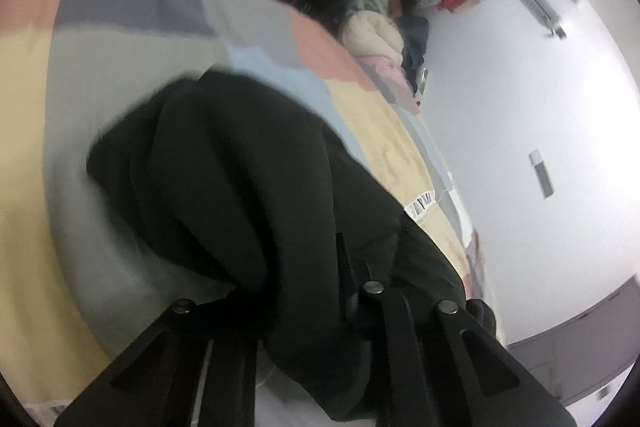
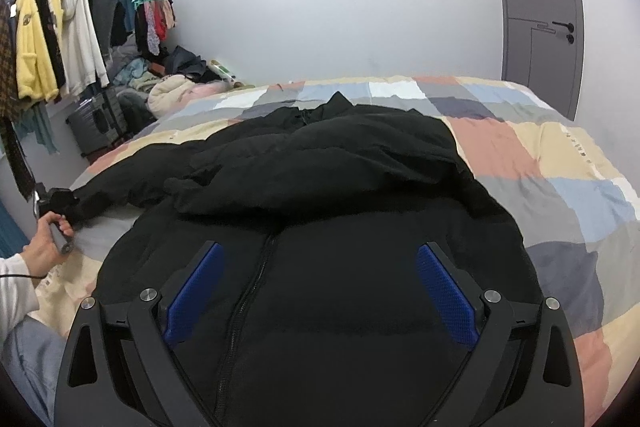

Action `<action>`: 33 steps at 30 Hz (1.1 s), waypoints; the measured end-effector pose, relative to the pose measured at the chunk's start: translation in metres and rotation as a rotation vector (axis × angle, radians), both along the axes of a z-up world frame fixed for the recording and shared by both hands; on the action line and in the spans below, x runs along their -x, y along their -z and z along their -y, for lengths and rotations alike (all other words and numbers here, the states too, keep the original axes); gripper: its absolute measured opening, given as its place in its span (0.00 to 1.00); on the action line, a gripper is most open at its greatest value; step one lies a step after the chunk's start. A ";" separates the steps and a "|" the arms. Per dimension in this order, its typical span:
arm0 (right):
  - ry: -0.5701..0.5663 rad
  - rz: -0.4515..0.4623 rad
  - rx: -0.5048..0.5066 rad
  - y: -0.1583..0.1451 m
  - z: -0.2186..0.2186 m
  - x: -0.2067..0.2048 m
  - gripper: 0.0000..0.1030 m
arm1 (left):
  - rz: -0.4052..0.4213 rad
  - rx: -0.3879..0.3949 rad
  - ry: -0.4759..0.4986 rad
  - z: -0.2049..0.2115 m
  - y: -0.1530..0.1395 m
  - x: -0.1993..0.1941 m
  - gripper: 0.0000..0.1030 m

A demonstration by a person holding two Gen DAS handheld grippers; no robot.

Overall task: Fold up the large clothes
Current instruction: 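Lift the sleeve with the left tool and fold it over the jacket body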

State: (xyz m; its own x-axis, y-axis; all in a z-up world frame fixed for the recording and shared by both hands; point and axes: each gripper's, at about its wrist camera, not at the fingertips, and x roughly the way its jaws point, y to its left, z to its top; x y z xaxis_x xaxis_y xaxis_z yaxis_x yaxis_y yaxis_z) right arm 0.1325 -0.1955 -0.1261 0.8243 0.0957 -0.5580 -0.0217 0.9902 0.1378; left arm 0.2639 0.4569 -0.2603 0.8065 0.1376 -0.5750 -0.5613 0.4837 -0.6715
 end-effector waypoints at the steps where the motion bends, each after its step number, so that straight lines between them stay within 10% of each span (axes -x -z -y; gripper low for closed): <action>1: -0.001 0.004 0.006 0.000 -0.001 0.001 0.95 | -0.015 -0.046 0.002 0.002 -0.011 -0.001 0.08; 23: 0.009 0.096 0.006 -0.019 0.019 0.018 0.95 | -0.013 -0.627 0.157 0.124 -0.247 -0.010 0.05; 33: 0.026 0.144 0.007 -0.027 0.028 0.028 0.96 | 0.072 -0.773 0.329 0.246 -0.289 -0.032 0.07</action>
State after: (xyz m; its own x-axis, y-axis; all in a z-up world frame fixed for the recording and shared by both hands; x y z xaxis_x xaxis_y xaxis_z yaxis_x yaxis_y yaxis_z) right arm 0.1041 -0.2230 -0.0987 0.8982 0.0694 -0.4340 -0.0147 0.9917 0.1280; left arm 0.2958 0.2106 0.0287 0.9056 0.2231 -0.3606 -0.2798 0.9534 -0.1126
